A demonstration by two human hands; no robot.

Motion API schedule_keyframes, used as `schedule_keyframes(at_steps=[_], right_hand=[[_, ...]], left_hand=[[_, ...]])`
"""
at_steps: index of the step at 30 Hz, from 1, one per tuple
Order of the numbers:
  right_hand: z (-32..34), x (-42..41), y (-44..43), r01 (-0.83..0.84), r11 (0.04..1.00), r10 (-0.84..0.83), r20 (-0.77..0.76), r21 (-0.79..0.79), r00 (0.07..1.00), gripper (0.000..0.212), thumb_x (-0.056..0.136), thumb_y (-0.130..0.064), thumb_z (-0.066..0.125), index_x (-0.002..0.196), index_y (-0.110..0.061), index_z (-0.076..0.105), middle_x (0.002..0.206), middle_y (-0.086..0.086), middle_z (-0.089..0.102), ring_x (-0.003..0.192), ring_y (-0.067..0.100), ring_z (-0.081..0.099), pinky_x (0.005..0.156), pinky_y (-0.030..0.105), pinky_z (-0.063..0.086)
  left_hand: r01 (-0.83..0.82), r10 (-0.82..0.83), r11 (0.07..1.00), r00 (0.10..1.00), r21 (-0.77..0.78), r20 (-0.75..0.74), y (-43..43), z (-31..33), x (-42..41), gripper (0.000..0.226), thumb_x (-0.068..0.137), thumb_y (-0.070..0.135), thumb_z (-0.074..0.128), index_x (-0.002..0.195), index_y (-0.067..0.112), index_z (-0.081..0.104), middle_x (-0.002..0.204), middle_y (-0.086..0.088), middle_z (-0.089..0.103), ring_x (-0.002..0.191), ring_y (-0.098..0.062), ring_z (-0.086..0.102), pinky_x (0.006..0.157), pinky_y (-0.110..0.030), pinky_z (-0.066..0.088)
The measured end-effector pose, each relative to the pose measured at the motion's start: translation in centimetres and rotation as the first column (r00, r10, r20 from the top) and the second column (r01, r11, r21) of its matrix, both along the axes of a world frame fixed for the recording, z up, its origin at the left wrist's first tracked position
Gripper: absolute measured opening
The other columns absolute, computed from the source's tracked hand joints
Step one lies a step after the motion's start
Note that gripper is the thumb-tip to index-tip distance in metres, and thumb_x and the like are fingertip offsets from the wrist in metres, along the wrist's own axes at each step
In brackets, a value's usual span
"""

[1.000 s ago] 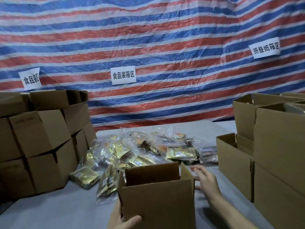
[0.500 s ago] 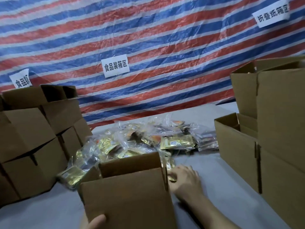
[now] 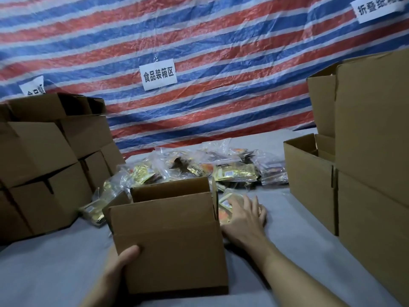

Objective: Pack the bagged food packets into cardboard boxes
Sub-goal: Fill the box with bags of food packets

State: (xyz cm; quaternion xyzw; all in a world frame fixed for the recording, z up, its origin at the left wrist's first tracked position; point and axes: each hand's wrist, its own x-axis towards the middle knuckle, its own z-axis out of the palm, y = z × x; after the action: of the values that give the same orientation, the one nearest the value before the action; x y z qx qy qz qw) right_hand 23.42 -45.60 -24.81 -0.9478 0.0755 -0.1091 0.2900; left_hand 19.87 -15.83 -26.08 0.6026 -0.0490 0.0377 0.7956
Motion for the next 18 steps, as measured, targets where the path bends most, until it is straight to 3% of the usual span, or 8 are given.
schedule_keyframes(at_steps=[1,4,6,8,11,13,16,18], right_hand=[[-0.1,0.0,0.0,0.017,0.999,-0.017,-0.005,-0.041,1.000,0.082,0.080,-0.067,0.057,0.149,-0.031,0.034,0.165,0.013,0.017,0.152,0.033,0.007,0.120,0.051,0.004],[0.4,-0.2,0.0,0.097,0.993,-0.092,0.087,-0.065,0.992,0.083,0.075,-0.071,0.056,0.145,-0.031,0.037,0.147,0.007,0.043,0.134,0.029,0.035,0.110,0.042,0.026],[1.2,-0.5,-0.2,0.090,0.993,-0.098,0.119,0.073,0.988,0.089,0.065,-0.078,0.042,0.142,-0.034,0.045,0.133,0.000,0.055,0.124,0.023,0.041,0.103,0.039,0.030],[1.5,-0.6,-0.7,0.151,0.970,-0.187,0.187,0.189,0.964,0.089,0.068,-0.085,0.026,0.134,-0.032,0.056,0.128,0.000,0.058,0.121,0.023,0.043,0.101,0.040,0.029],[0.8,-0.5,-1.8,0.348,0.937,-0.346,0.104,-0.009,0.933,0.075,0.086,-0.077,0.041,0.130,-0.019,0.057,0.136,0.012,0.052,0.129,0.031,0.039,0.107,0.044,0.027],[0.4,-0.6,-2.1,0.332,0.939,-0.336,-0.035,-0.088,0.941,0.062,0.089,-0.071,0.045,0.116,-0.018,0.062,0.131,0.014,0.055,0.126,0.033,0.041,0.105,0.044,0.029],[0.7,-0.5,-2.2,0.283,0.956,-0.286,0.034,0.075,0.958,0.026,0.093,-0.048,0.055,0.086,-0.023,0.055,0.104,0.005,0.065,0.102,0.028,0.052,0.086,0.037,0.035],[0.8,-0.3,-2.5,0.225,0.910,-0.290,0.147,0.348,0.946,0.019,0.092,-0.028,0.063,0.079,-0.020,0.051,0.087,0.000,0.063,0.090,0.026,0.057,0.073,0.033,0.040]], left_hand=[[0.039,-0.039,0.999,0.999,0.014,0.010,0.0,0.2,0.0,0.048,0.067,0.020,0.068,0.115,0.020,0.065,0.105,-0.013,0.078,0.089,-0.032,0.077,0.060,-0.033,0.063],[0.051,-0.052,0.997,0.999,0.063,0.013,-0.2,0.4,-0.2,0.052,0.065,0.013,0.071,0.116,0.020,0.063,0.102,-0.012,0.078,0.087,-0.030,0.077,0.058,-0.032,0.063],[0.079,-0.082,0.994,0.996,0.077,0.033,-0.1,0.6,-0.1,0.054,0.062,0.011,0.073,0.115,0.021,0.063,0.102,-0.011,0.079,0.087,-0.029,0.077,0.058,-0.031,0.063],[0.091,-0.096,0.991,0.994,0.095,0.058,0.0,0.5,-0.1,0.051,0.065,0.020,0.070,0.115,0.023,0.062,0.105,-0.010,0.078,0.092,-0.030,0.076,0.061,-0.032,0.063],[0.122,-0.128,0.989,0.989,0.079,0.077,-0.1,0.2,-0.1,0.053,0.060,0.028,0.076,0.113,0.028,0.068,0.109,-0.011,0.077,0.096,-0.032,0.075,0.064,-0.035,0.064],[0.166,-0.171,0.984,0.982,0.063,0.080,-0.1,0.2,0.0,0.043,0.061,0.029,0.077,0.104,0.033,0.077,0.110,-0.012,0.077,0.097,-0.034,0.075,0.066,-0.036,0.064],[0.224,-0.230,0.972,0.969,0.072,0.086,-0.2,0.3,-0.2,0.052,0.053,0.035,0.084,0.105,0.031,0.077,0.113,-0.015,0.076,0.099,-0.037,0.074,0.068,-0.038,0.064],[0.230,-0.237,0.970,0.967,0.079,0.094,-0.4,0.3,-0.3,0.066,0.048,0.034,0.089,0.112,0.025,0.073,0.113,-0.018,0.075,0.099,-0.038,0.074,0.069,-0.038,0.064]])
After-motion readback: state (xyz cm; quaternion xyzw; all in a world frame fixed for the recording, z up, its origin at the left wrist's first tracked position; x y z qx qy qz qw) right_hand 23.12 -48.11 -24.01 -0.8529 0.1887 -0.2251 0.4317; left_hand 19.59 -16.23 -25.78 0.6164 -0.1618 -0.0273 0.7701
